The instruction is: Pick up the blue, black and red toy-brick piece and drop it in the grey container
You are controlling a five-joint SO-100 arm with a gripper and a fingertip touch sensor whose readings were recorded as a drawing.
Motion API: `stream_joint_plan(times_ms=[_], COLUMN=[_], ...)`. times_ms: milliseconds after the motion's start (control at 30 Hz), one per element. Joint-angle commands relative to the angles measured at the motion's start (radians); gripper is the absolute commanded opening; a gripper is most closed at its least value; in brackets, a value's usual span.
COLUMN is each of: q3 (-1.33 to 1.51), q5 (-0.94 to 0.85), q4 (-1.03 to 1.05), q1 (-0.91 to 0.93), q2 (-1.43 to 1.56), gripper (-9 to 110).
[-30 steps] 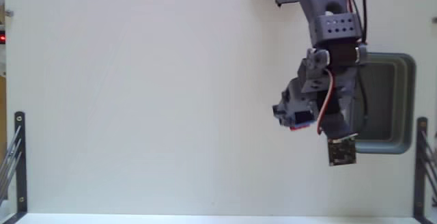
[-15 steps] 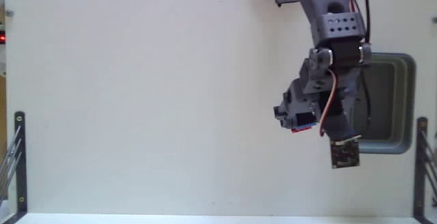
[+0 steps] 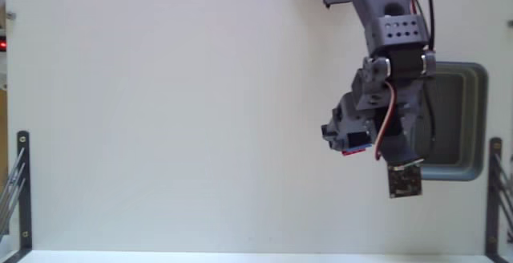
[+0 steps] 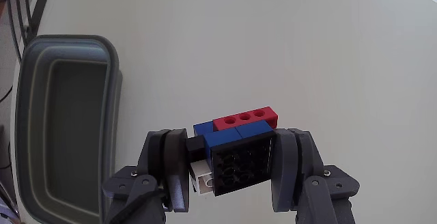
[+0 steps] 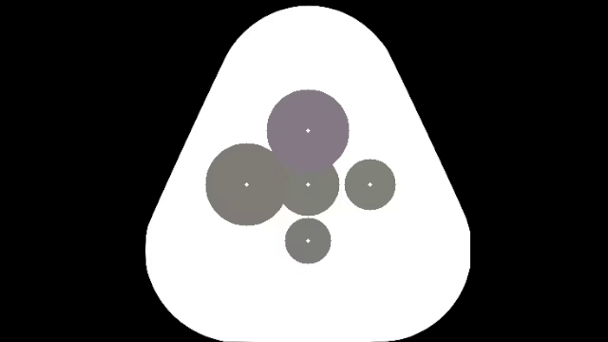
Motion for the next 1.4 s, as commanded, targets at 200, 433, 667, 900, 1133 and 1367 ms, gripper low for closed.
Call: stream_joint_plan(times_ms=[200, 433, 667, 900, 1133, 1367], q3=[-0.053, -0.053, -0.053, -0.053, -0.053, -0.063], q5=[0.003, 0.003, 0.003, 0.003, 0.003, 0.003], q4=[0.017, 0.017, 0.017, 0.017, 0.017, 0.018], q1=[0.000, 0.000, 0.000, 0.000, 0.000, -0.014], q2=[0.026, 0.026, 0.026, 0.026, 0.025, 0.016], gripper=[61, 61, 61, 61, 61, 61])
